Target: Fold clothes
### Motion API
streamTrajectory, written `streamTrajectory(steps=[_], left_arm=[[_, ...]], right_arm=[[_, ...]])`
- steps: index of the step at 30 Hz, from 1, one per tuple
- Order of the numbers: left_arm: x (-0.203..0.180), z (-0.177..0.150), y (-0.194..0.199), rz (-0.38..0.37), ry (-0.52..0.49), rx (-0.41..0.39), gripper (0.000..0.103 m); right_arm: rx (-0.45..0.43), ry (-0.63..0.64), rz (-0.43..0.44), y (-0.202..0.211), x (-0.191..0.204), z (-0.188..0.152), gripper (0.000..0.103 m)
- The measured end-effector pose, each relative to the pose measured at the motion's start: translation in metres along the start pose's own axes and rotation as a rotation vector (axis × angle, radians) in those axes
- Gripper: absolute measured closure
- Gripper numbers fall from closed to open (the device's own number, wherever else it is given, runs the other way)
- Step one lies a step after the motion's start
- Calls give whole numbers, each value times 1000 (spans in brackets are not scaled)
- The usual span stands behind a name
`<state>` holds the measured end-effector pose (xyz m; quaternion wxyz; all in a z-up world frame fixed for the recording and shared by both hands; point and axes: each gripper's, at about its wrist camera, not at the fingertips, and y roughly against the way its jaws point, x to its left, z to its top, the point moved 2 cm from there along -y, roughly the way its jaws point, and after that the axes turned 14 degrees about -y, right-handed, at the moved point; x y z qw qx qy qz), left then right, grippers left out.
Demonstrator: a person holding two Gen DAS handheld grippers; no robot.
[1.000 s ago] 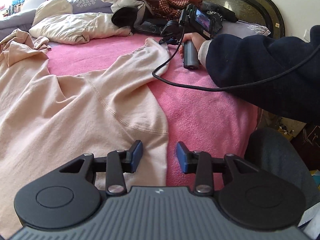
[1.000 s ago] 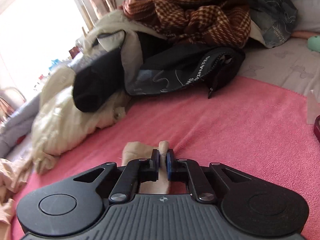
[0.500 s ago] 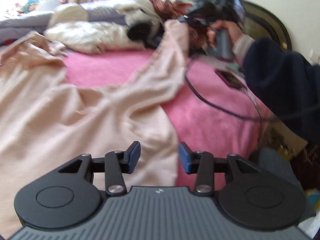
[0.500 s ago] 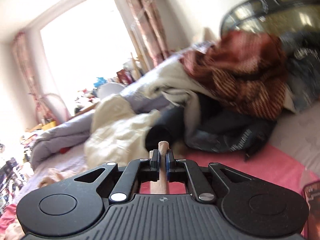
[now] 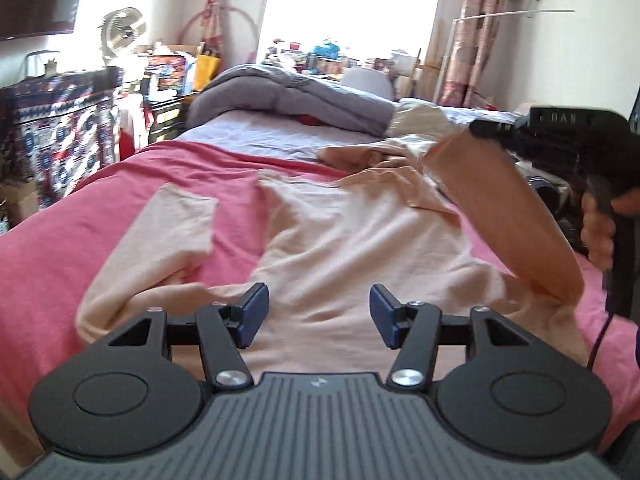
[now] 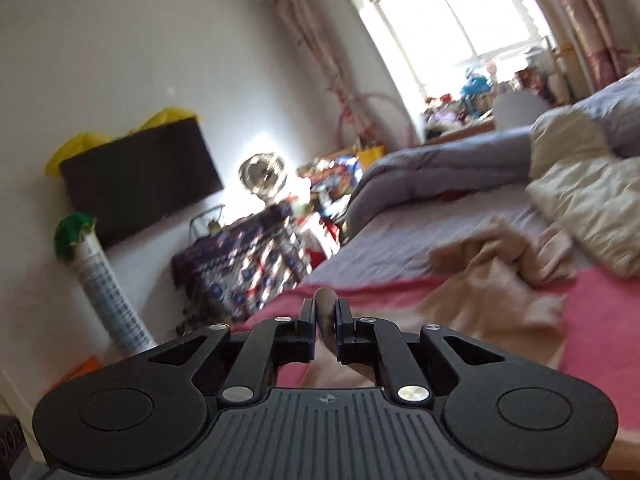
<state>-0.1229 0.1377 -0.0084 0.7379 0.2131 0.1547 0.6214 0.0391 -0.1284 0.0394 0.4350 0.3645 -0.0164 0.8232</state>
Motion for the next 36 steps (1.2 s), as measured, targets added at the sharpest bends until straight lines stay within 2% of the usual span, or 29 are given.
streamTrajectory(steps=[1,2,3,5,6,9,12,14,17,19,22,26,28,29,30,32,33,34,36], left_arm=[[5,-5,1,24,2,13,44],[13,-9,2,44,-3,23,44],[14,-12,1,61,-18,31,44],[13,-16,-1,90,-61,45,44],[12,-19,-1,97,-91,47,44],[0,-17,-9,77,-159,37,44],[-20,-13,-18,39,-249,14,42],[-39,-12,-24,26,-355,1,40],[-71,-11,-35,10,-550,-20,35],[-92,-10,-42,-1,-680,-34,35],[-117,-12,-55,3,-852,-45,34],[-137,-18,-79,26,-1041,-43,34],[-142,-21,-89,40,-1098,-35,35],[-143,-21,-94,36,-1109,-28,37],[-144,-21,-99,32,-1121,-22,43],[-143,-22,-108,19,-1122,1,62],[-142,-22,-112,12,-1114,16,89],[-141,-23,-116,17,-1104,30,97],[-137,-22,-117,35,-1077,21,98]], right_arm=[[64,18,-10,-14,8,-26,78],[108,33,-26,-21,11,-46,63],[150,47,-41,-26,15,-66,52],[193,63,-50,-16,18,-93,51],[198,74,-58,-7,18,-100,47],[152,154,-134,35,16,-110,35],[78,253,-300,82,-2,-116,34],[45,267,-423,109,-23,-114,34],[8,210,-577,148,-61,-113,34],[-6,151,-640,165,-77,-111,33],[-27,95,-697,179,-95,-117,33],[-23,58,-698,178,-113,-129,33],[-14,42,-692,173,-116,-132,33],[-13,37,-690,163,-114,-129,33],[-14,32,-685,160,-114,-129,33],[-15,28,-679,161,-114,-131,30],[-16,28,-678,162,-115,-132,29],[-16,27,-676,162,-115,-133,29],[-16,28,-675,159,-112,-132,29]])
